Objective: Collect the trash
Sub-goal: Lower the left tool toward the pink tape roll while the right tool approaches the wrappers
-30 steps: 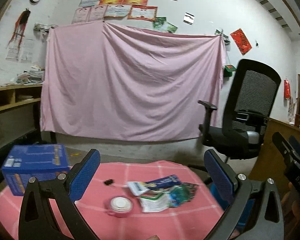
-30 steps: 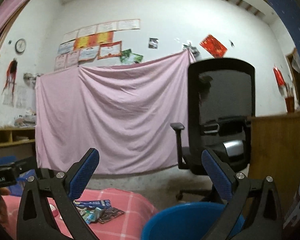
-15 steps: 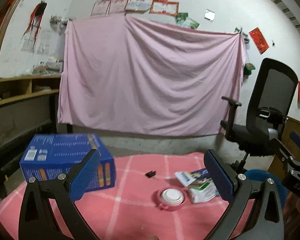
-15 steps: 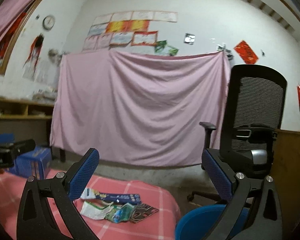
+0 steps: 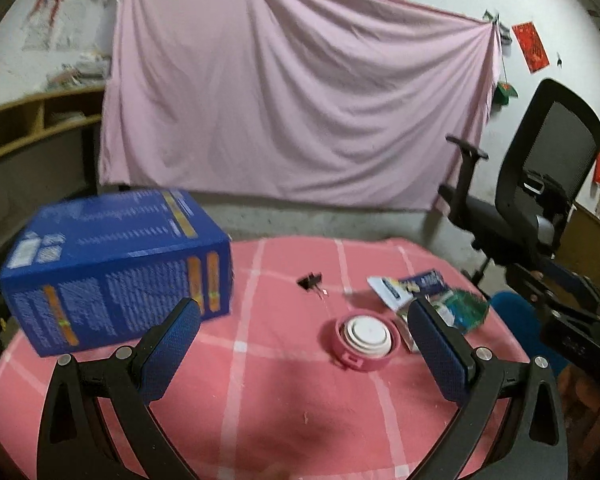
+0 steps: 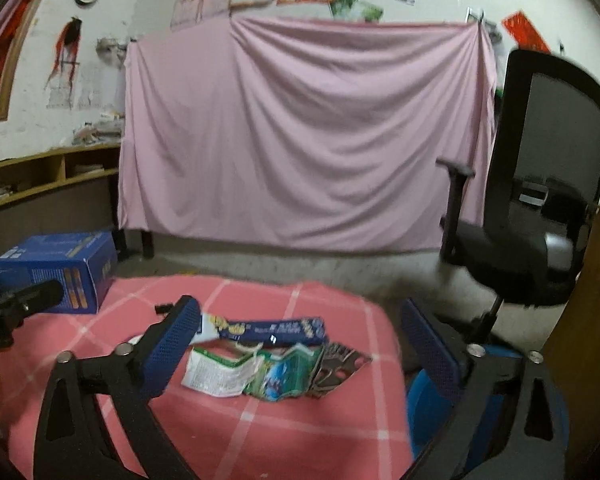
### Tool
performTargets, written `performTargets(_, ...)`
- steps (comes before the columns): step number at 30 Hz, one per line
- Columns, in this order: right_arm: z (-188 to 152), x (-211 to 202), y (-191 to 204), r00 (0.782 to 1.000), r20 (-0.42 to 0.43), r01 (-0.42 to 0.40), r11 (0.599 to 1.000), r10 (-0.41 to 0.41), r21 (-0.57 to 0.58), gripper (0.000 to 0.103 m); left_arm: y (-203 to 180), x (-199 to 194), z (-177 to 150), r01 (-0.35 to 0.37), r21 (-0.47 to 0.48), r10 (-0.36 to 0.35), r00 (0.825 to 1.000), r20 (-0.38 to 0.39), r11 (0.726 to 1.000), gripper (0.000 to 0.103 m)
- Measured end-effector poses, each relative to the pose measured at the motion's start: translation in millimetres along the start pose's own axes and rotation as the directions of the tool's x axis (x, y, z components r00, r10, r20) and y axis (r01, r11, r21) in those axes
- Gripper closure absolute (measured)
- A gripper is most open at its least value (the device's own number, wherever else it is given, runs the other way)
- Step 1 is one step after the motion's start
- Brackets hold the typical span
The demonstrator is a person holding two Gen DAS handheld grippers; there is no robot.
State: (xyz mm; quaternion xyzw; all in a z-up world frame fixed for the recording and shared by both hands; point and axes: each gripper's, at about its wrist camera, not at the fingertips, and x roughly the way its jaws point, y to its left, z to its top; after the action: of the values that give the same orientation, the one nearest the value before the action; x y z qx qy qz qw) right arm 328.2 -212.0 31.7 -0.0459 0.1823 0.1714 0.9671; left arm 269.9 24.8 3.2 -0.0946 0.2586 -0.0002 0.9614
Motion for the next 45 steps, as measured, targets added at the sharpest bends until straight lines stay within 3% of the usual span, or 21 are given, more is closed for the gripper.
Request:
performTargets(4,-5.3,17.8,-1.5,0.992,-0.115,-0.058,0.998,0.059,0.015,0.029,-1.7,12.7,1.4,0.041,-0.011,-0.042,0.996,-0.078,0.999,0.002)
performTargets(8,-10.0,29.7,-7.3,0.974,-0.197,-0.101,0.992,0.113,0.07,0.053,-3.8,22.8,3.1,0.095,-0.013,-0.096,0.986,-0.135,0.995,0.004)
performTargets(12,-13.1,38.7,-11.2,0.957,-0.25,-0.124,0.987,0.147,0.105,0.069,-8.7,31.4,4.7,0.127,-0.006,-0.125,0.975,-0.184,0.992,0.015)
performTargets(15,-15.0,43.7,-10.2,0.948,-0.278,-0.132,0.985,0.158,0.107,0.074,-15.1,44.3,5.1,0.153,0.003,-0.148,0.959,-0.243,0.988,0.025)
performTargets(20,-16.5,52.4,-7.4,0.931,-0.325,-0.138,0.985,0.164,0.101,0.078,-22.4,66.7,5.2,0.157,0.014,-0.144,0.934,-0.328,0.988,0.034)
performTargets(27,-19.3,63.1,-2.4,0.91,-0.377,-0.146,0.984,0.172,0.098,0.08,-23.1,77.9,7.0,0.17,0.011,-0.155,0.921,-0.358,0.985,0.049)
performTargets(33,-20.2,67.1,-1.4,0.902,-0.395,-0.149,0.984,0.176,0.1,0.08,-25.6,79.7,7.5,0.163,0.027,-0.143,0.924,-0.356,0.986,0.049)
performTargets(40,-24.2,83.4,8.3,0.863,-0.467,-0.172,0.982,0.191,0.084,0.08,-16.6,72.1,7.5,0.103,-0.008,-0.1,0.937,-0.335,0.995,0.049)
performTargets(45,-24.1,87.6,10.4,0.851,-0.476,-0.198,0.975,0.221,0.097,0.082,-5.4,67.8,6.8,0.083,-0.056,-0.097,0.939,-0.329,0.995,0.049)
